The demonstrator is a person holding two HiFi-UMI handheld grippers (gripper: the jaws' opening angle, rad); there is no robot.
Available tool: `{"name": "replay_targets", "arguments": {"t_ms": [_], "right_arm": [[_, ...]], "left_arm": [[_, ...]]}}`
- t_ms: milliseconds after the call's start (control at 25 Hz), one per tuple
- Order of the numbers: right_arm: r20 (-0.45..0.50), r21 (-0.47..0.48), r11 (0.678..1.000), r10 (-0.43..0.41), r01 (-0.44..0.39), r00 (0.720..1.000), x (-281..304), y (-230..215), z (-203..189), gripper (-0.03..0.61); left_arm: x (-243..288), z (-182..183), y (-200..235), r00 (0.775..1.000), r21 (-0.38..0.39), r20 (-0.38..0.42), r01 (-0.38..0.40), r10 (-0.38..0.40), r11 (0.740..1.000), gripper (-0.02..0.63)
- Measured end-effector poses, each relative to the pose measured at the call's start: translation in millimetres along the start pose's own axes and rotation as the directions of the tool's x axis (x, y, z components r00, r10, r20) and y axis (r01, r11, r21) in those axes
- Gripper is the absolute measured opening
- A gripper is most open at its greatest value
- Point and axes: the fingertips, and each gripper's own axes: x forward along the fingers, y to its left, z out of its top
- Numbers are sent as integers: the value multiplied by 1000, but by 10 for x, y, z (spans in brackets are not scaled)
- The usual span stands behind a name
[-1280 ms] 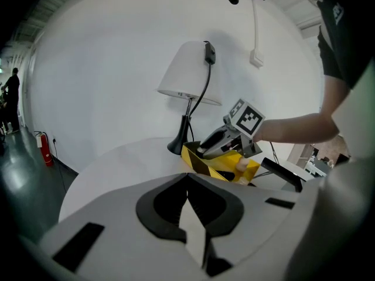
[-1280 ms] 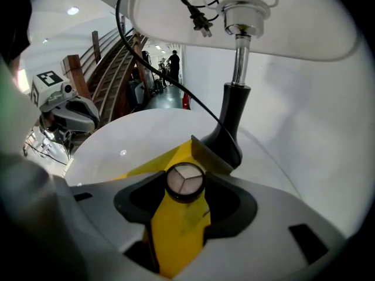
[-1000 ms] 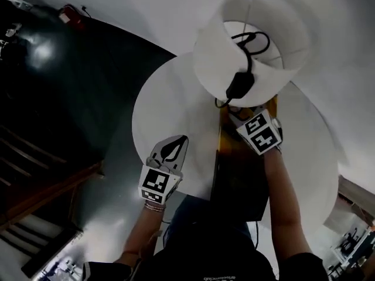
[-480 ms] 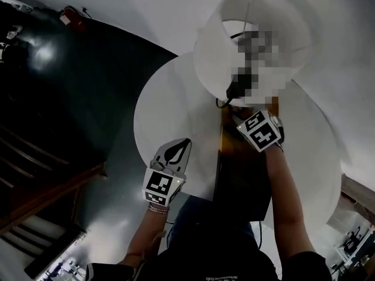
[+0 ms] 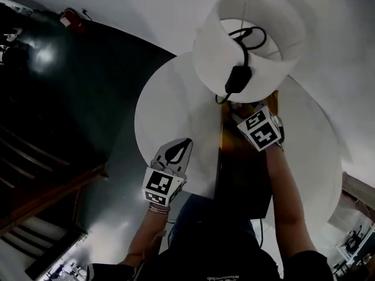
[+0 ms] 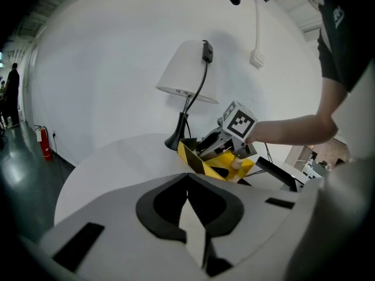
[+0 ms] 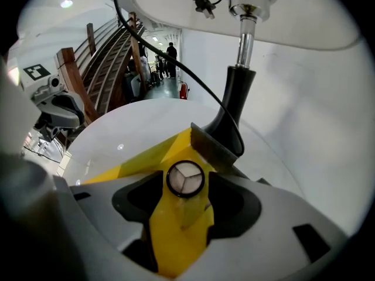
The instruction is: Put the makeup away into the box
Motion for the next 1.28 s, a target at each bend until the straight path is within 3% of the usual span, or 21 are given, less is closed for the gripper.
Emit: {"name": "replay_targets", "arguments": {"t_ms": [400, 1000, 1280], "right_arm": [[51, 28, 996, -84, 83, 995, -332, -100, 35, 250], [207, 124, 973, -219, 197, 953, -1118, -114, 111, 76], [263, 195, 956, -268, 221, 927, -1492, 90, 53, 49]], "left_arm": [[-91, 39, -56, 1000, 10, 9, 9, -10, 1000, 17], [-229, 192, -336, 996, 65, 31, 76, -79, 995, 17], [-295, 273, -524, 989, 115, 43, 132, -138, 985, 17]]}}
